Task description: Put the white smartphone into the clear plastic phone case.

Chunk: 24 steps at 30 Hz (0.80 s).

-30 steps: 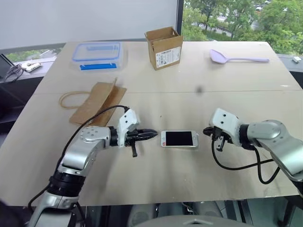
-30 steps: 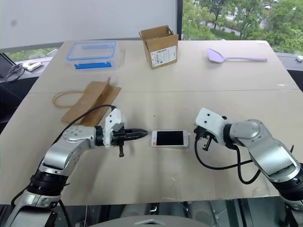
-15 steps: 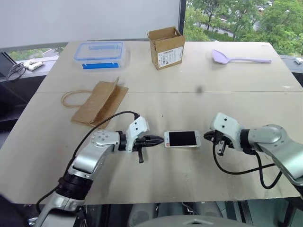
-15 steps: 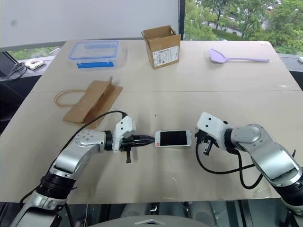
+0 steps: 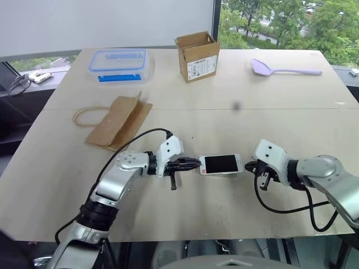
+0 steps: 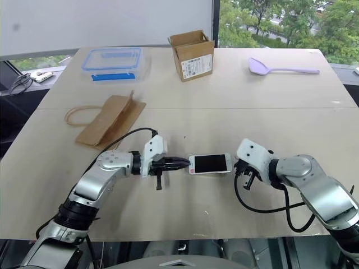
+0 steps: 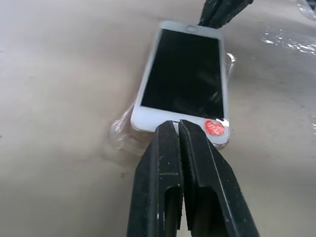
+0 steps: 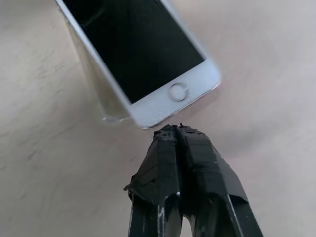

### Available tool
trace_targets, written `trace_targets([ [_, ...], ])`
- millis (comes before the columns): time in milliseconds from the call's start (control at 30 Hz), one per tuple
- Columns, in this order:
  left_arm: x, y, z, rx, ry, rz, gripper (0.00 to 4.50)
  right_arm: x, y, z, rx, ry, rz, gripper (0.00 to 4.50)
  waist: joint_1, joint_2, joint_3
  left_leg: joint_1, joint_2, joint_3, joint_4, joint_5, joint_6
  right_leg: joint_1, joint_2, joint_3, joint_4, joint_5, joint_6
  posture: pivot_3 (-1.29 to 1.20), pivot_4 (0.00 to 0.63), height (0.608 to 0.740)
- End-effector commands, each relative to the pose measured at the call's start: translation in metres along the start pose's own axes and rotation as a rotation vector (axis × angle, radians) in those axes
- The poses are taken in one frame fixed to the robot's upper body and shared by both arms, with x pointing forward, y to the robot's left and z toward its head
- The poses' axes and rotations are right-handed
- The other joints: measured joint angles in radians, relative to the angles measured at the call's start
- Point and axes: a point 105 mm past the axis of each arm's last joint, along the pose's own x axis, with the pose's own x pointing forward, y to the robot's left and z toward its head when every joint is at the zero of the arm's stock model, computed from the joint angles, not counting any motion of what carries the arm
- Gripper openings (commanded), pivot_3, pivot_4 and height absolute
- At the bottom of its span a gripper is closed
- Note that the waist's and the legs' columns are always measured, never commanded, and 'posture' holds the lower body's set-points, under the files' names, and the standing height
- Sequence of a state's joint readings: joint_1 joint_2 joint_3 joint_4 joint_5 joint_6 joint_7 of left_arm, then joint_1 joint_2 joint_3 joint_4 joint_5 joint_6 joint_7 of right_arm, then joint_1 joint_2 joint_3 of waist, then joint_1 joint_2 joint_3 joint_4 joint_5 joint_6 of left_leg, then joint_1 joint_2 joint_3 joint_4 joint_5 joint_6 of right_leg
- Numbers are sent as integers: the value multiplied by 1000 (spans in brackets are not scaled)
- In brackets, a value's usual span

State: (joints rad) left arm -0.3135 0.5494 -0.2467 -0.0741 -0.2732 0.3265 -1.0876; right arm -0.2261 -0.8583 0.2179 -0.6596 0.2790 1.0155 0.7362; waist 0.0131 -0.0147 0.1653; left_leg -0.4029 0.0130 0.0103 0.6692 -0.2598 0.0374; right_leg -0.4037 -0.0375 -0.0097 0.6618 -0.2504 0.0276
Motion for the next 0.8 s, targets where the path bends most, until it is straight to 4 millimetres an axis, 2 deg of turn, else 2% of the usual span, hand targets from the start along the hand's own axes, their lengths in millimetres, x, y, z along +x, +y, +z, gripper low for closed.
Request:
trace_targets([
  [33, 7, -1, 0, 23, 7, -14, 113, -6, 4, 9, -32, -35, 4, 0, 0, 0, 0, 0, 0, 0, 0, 0, 0, 0, 0, 0, 0, 0, 0, 0, 150, 740],
  [267, 20, 7, 8, 24, -10, 5, 113, 0, 16, 13, -19, -90, 52, 0, -1, 0, 0, 0, 0, 0, 1, 0, 0, 0, 1, 0, 0, 0, 0, 0, 150, 740],
  [467, 24, 12, 10, 34, -10, 16, 113, -8, 19, 13, -29, -93, 61, 0, -5, 0, 0, 1, 1, 1, 0, 0, 0, 0, 3, 0, 1, 0, 0, 0, 150, 740],
  [633, 5, 24, 38, -53, -171, 100, 113, -24, 17, 32, -24, -181, 77, 0, -1, -1, 0, 1, 1, 1, 1, 0, 0, 0, 2, 0, 0, 0, 0, 0, 150, 740],
  [700, -12, 28, 37, -71, -181, 144, 113, -27, 21, 48, -30, -246, 109, 0, -7, -1, 0, 1, 2, 1, 1, 0, 0, 0, 2, 0, 1, 0, 0, 0, 150, 740],
  [800, -34, 24, 28, -71, -126, 157, 113, -19, 22, 63, -59, -284, 130, 0, -25, -1, 0, 2, 4, 1, 0, 0, 0, 0, 2, 2, 1, 0, 0, 0, 150, 740],
])
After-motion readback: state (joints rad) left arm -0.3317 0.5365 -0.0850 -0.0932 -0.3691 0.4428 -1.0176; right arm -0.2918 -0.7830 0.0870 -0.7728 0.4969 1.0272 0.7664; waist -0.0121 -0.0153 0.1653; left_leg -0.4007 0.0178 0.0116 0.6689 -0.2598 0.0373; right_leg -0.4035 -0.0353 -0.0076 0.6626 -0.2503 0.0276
